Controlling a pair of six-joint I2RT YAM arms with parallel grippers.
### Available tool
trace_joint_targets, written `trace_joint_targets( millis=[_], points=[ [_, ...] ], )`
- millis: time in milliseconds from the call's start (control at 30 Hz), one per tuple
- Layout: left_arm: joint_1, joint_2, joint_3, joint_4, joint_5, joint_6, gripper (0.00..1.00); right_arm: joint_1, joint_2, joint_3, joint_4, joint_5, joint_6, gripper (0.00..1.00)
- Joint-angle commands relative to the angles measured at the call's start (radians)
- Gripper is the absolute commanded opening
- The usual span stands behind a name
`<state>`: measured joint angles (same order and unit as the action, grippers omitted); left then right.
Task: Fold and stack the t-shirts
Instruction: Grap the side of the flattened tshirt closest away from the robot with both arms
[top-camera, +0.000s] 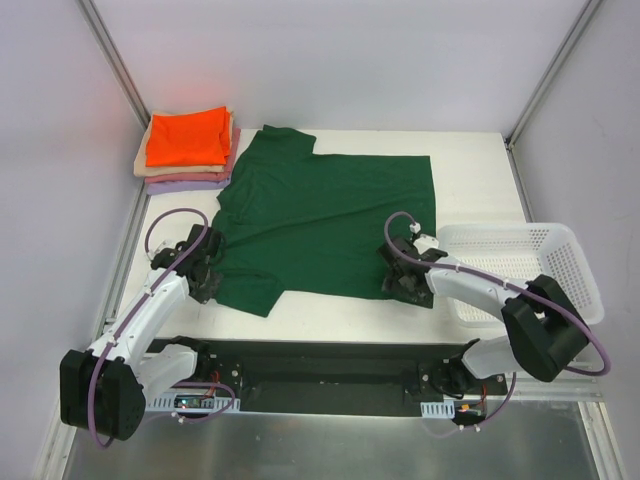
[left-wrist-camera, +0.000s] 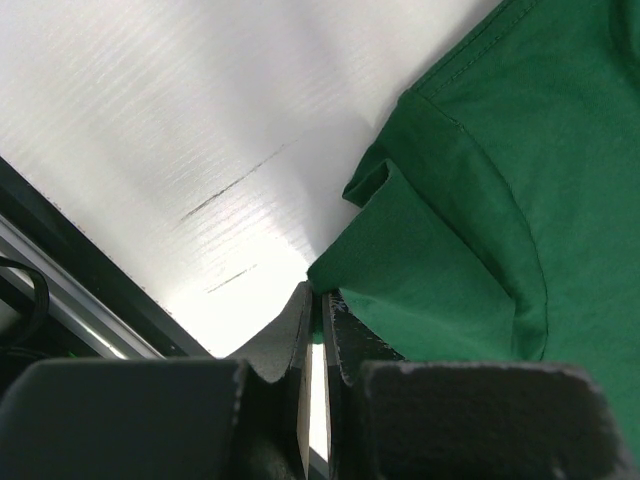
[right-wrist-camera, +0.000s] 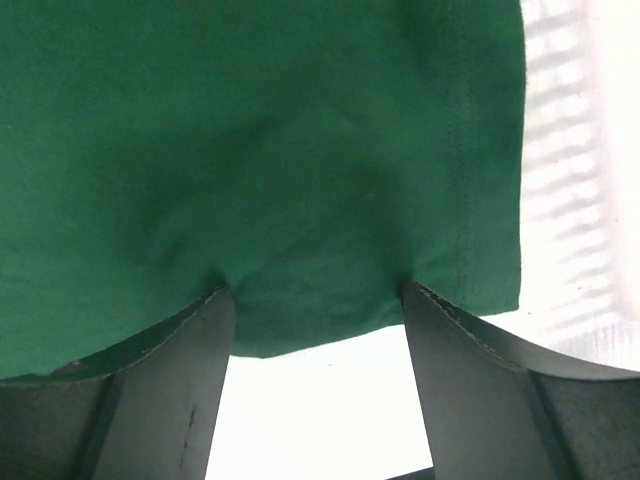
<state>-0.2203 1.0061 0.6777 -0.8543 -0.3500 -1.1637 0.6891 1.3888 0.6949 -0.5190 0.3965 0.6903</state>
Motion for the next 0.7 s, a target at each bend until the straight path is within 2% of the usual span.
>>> trace_joint_targets(
  millis=[0, 67, 300, 533, 667],
  points=[
    [0.009, -0.009, 0.006, -0.026, -0.004, 0.013, 0.0, -0.003, 0.071, 0.005, -0.016, 0.013, 0.011, 0.69],
    [0.009, -0.011, 0.006, -0.026, -0.003, 0.012, 0.0, -0.002, 0.084, 0.006, -0.016, 0.004, 0.011, 0.66],
    [0.009, -0.044, -0.003, -0.026, 0.016, 0.015, 0.0, 0.006, 0.056, -0.003, -0.064, 0.03, 0.011, 0.23],
    [0.009, -0.096, -0.023, -0.06, 0.083, 0.018, 0.0, 0.013, 0.03, 0.017, -0.17, 0.047, -0.026, 0.08],
    [0.009, -0.173, -0.044, -0.152, 0.132, -0.005, 0.0, 0.027, 0.006, 0.018, -0.245, 0.028, -0.051, 0.07]
  ],
)
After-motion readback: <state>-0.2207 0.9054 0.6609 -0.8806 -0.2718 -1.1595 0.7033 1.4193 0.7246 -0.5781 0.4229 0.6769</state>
